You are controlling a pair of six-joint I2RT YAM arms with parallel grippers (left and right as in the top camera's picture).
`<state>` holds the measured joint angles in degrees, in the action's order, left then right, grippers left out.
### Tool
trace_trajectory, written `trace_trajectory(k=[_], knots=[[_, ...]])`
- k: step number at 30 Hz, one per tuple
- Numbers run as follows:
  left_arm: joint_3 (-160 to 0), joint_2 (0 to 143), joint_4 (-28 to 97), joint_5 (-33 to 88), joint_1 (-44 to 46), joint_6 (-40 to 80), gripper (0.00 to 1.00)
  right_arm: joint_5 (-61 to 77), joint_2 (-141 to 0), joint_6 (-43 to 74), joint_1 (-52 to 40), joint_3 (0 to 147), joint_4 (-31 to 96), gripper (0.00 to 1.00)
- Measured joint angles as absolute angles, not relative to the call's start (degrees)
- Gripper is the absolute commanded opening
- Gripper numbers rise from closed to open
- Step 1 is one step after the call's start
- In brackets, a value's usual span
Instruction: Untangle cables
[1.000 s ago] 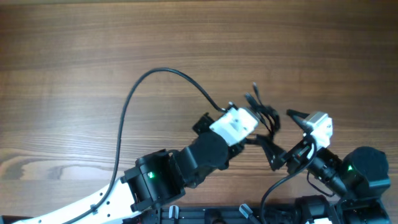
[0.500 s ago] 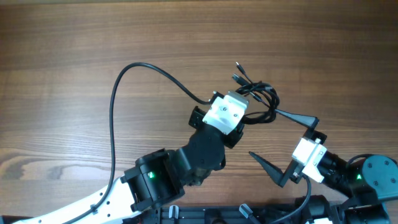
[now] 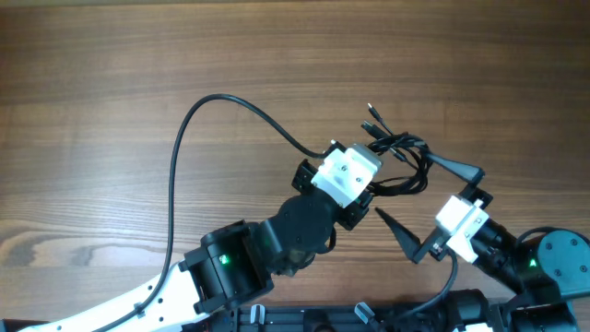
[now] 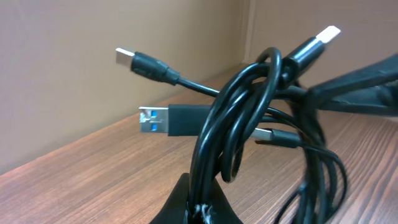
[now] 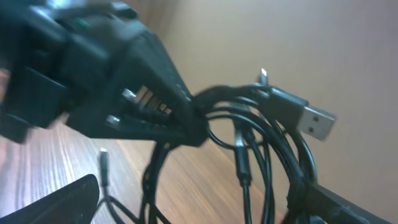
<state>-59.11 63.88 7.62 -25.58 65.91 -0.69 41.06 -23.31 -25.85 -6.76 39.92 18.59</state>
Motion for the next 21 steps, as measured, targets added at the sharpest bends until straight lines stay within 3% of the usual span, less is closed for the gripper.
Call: trace_trajectory(k=[10,11,13,15,16,17,21], knots=[[-59.11,63.88,5.48,-17.61,65.91,-0.69,0.04,38.06,-23.92,-25.82,-6.76,39.92,20.56,0.99],[-59.11,63.88,5.43,-17.15,65.91,-0.69,0.04,38.41,-23.92,-25.8,-6.76,39.92,20.56,0.94],[-59.11,63.88,5.19,-16.36,65.91,-0.69,0.04,39.27,-23.92,-25.85,-6.76,39.92,20.62,0.62],[-59.11,63.88,5.13,-15.97,65.91,-0.69,0.04,39.94,-23.92,-25.61,-6.76,39.92,21.17,0.21],[-59.11,63.88,5.13,-15.9,65.91,-0.69,0.04,40.18,-23.94,-25.71,-6.76,39.92,21.8,0.1],[-59.11,63.88,5.15,-15.9,65.91,-0.69,0.04,40.32,-23.94,-25.69,-6.76,39.92,22.55,0.04],[-59.11,63.88,5.15,-18.44,65.98,-0.69,0.04,40.49,-23.97,-25.39,-6.76,39.92,24.21,0.04]])
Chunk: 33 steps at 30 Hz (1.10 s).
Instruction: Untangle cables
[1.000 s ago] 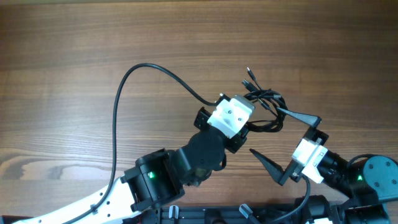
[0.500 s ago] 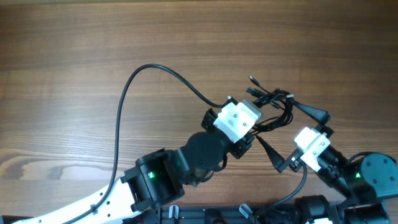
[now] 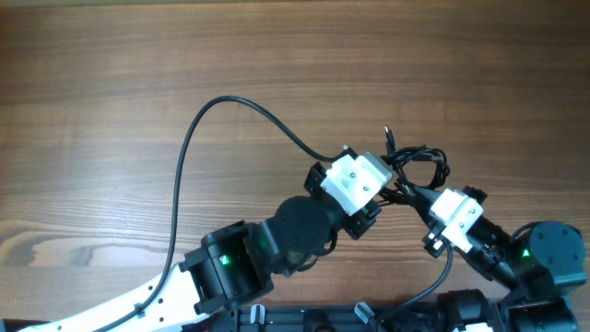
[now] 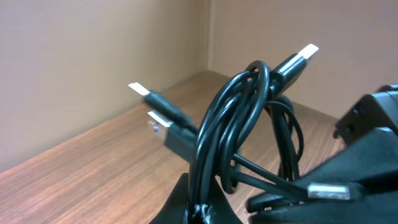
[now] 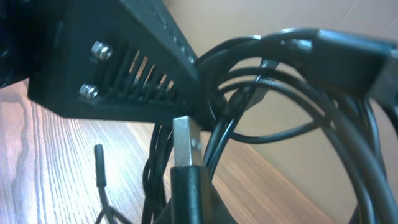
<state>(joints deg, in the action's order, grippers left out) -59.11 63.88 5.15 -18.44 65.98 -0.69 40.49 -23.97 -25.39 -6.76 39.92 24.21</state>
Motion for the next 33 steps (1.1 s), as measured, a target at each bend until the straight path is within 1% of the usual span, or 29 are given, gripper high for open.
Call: trace_trajectory(k=[7,11,14,15,16,17,20,24,29,33], knots=[[-59.11,63.88,6.28,-34.11,64.58,-0.6,0.04,42.48,-24.16,-22.37,-6.76,39.92,24.64,0.04],[-59.11,63.88,8.78,-36.47,61.04,1.48,0.04,44.05,-24.16,-20.64,-6.76,39.92,24.67,0.04],[-59.11,63.88,9.54,-36.86,60.34,3.44,0.04,41.17,-24.16,-16.21,-6.76,39.92,24.64,0.05],[-59.11,63.88,9.78,-36.95,60.34,3.88,0.04,38.94,-24.16,-14.26,-6.79,39.92,24.64,0.26],[-59.11,63.88,10.0,-36.95,60.34,4.23,0.04,35.81,-24.16,-11.53,-6.81,39.92,24.75,0.73],[-59.11,63.88,10.07,-36.91,60.34,4.29,0.04,30.44,-24.16,-7.01,-6.79,39.92,25.26,1.0],[-59.11,63.81,10.26,-36.69,59.79,4.27,0.04,23.57,-24.16,-2.2,-6.76,39.92,26.74,1.0],[-59.11,63.2,10.28,-35.73,59.81,4.27,0.04,20.08,-24.16,1.13,-6.76,39.92,27.7,1.0],[-59.11,62.13,10.28,-31.46,59.81,4.43,0.04,19.59,-24.16,3.01,-6.76,39.92,27.88,1.0],[-59.11,62.13,10.28,-24.49,59.81,4.45,0.04,25.28,-24.16,5.72,-6.76,39.92,27.88,1.0]])
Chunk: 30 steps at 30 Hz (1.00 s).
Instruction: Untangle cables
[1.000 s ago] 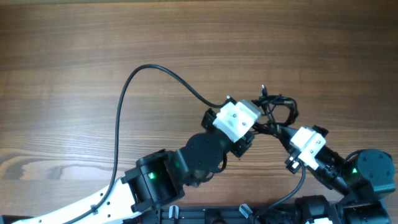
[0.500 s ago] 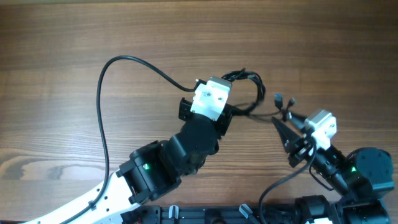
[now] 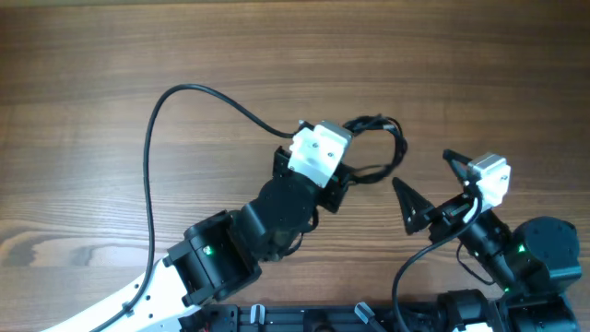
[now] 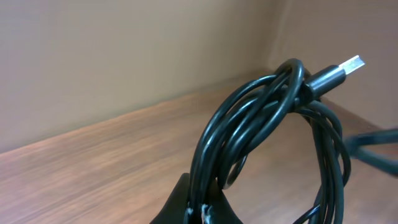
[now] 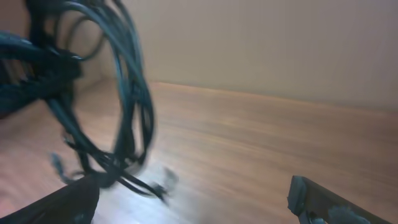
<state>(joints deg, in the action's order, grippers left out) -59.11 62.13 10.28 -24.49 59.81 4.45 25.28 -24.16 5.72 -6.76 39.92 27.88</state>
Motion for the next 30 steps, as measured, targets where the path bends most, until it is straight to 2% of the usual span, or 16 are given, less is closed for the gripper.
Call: trace_trajectory(k=[10,15,24,30], knots=[[-59.11,62.13,10.28,-18.87,59.79,4.67,0.04,30.83,-24.16,12.08,-6.76,39.92,28.29,1.0],[-59.11,62.13,11.64,-15.79,54.37,9.87,0.04,31.24,-24.16,17.76,-6.76,39.92,28.29,1.0],[-59.11,61.1,11.86,14.24,40.51,13.98,0.04,31.51,-24.16,20.97,-6.76,39.92,27.07,1.0],[-59.11,61.1,11.99,24.23,38.81,14.55,0.04,31.51,-24.16,20.99,-6.76,39.92,26.55,1.0]])
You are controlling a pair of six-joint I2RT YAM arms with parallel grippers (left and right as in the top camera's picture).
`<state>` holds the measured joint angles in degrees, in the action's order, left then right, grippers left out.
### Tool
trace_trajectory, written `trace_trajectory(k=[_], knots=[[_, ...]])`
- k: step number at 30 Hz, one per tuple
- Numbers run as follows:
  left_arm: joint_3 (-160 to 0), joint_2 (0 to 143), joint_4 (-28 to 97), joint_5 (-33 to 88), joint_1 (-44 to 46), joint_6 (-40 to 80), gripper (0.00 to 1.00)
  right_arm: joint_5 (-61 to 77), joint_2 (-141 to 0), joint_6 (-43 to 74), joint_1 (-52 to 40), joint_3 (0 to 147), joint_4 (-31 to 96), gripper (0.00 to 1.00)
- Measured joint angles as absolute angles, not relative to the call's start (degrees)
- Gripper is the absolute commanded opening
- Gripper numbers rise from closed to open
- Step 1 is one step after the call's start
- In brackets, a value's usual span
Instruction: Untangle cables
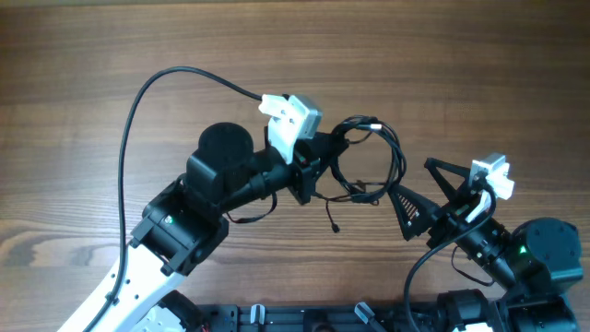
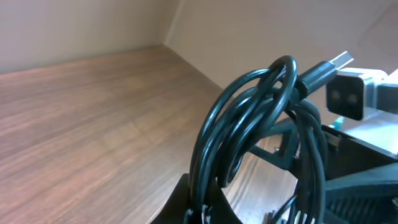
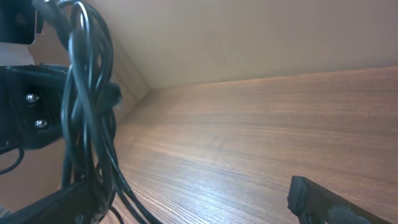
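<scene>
A bundle of black cables (image 1: 373, 161) hangs coiled above the wooden table (image 1: 92, 55), with my left gripper (image 1: 318, 159) shut on its left side. In the left wrist view the coil (image 2: 249, 118) rises from the closed gripper (image 2: 202, 210), a USB plug (image 2: 333, 62) sticking out at the top. A loose cable end (image 1: 330, 221) dangles below. My right gripper (image 1: 410, 177) stands open just right of the coil. The strands (image 3: 84, 93) run past its left finger (image 3: 56, 205), and nothing lies between its fingers.
The left arm's own black lead (image 1: 138, 101) arcs over the left half of the table. Both arm bases sit along the near edge. Beige walls close the scene in the wrist views.
The left arm has swung so its gripper points right, still shut on the bundle. A loose cable end now hangs below the coil. The open right gripper sits closer to the coil.
First my left gripper held the bundle while the right stood open at its right. Then the right was closed in among the strands. Later it was open and apart, the bundle further left. Now the coil hangs beside the open right gripper.
</scene>
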<state>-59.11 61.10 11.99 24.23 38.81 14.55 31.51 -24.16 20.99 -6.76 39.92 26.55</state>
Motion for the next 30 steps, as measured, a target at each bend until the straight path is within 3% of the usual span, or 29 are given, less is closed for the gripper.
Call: trace_trajectory(k=[9,14,22,25,30], knots=[[-59.11,61.1,11.16,33.74,38.59,13.56,0.04,31.05,-24.16,20.97,-6.76,39.92,26.52,1.0],[-59.11,61.1,9.96,45.19,38.57,8.32,0.04,21.06,-24.16,17.21,-6.83,40.07,32.29,1.0],[-59.09,61.12,10.74,46.85,35.81,7.57,0.04,12.27,-24.16,16.4,-7.42,40.75,35.81,1.0],[-59.09,61.12,10.96,47.03,34.7,7.57,0.04,12.88,-24.16,15.62,-7.4,40.77,35.81,1.0],[-59.09,60.49,10.68,47.86,29.8,8.49,0.04,28.29,-24.18,1.43,-6.98,40.75,36.84,1.0]])
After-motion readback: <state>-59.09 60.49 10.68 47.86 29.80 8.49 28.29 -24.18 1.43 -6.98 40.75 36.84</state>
